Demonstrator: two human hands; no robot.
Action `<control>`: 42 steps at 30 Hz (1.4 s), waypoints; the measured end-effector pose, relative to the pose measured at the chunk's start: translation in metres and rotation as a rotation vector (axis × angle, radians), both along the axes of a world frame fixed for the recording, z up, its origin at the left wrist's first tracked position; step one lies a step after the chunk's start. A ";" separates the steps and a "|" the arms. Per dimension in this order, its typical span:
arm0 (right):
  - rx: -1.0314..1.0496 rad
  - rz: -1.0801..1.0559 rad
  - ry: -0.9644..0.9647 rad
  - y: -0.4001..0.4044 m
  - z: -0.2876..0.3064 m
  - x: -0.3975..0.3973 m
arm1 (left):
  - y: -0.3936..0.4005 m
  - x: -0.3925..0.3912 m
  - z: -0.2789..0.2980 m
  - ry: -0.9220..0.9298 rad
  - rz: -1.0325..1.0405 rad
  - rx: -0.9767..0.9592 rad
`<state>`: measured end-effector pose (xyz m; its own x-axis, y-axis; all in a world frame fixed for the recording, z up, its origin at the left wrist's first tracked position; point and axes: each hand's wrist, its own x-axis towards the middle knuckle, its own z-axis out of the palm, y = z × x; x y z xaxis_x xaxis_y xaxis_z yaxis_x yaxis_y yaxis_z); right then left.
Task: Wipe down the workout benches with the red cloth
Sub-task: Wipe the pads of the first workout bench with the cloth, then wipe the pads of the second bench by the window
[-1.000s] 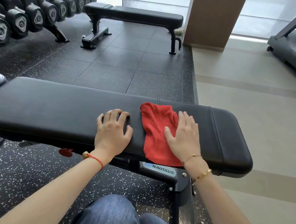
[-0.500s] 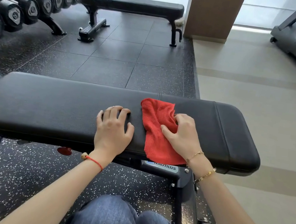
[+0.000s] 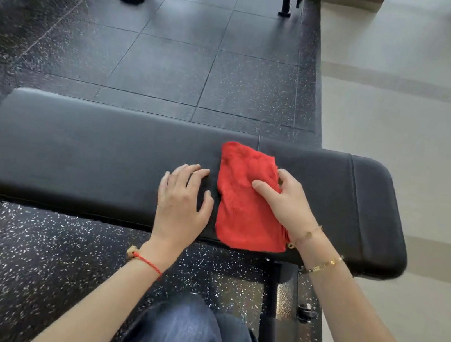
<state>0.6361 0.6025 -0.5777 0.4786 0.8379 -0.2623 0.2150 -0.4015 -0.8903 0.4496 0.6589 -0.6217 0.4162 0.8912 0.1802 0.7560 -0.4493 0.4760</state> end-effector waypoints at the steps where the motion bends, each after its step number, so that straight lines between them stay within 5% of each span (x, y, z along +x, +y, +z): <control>1: -0.028 -0.027 0.071 -0.003 0.008 -0.002 | 0.000 -0.003 0.012 0.004 0.000 -0.018; 7: -0.106 -0.189 0.327 -0.028 0.086 -0.021 | -0.001 -0.028 0.110 -0.005 -0.040 -0.066; 14: -0.074 -0.290 0.462 -0.057 0.252 -0.039 | -0.014 -0.052 0.284 0.013 -0.140 -0.134; 23: 0.041 -0.413 0.480 -0.093 0.437 -0.034 | -0.015 -0.047 0.468 -0.017 -0.230 -0.118; 32: 0.186 -0.589 0.466 -0.160 0.494 0.033 | -0.043 0.035 0.524 -0.054 -0.400 -0.116; 42: 0.214 -0.590 0.470 -0.243 0.508 0.202 | -0.128 0.198 0.535 -0.135 -0.361 -0.109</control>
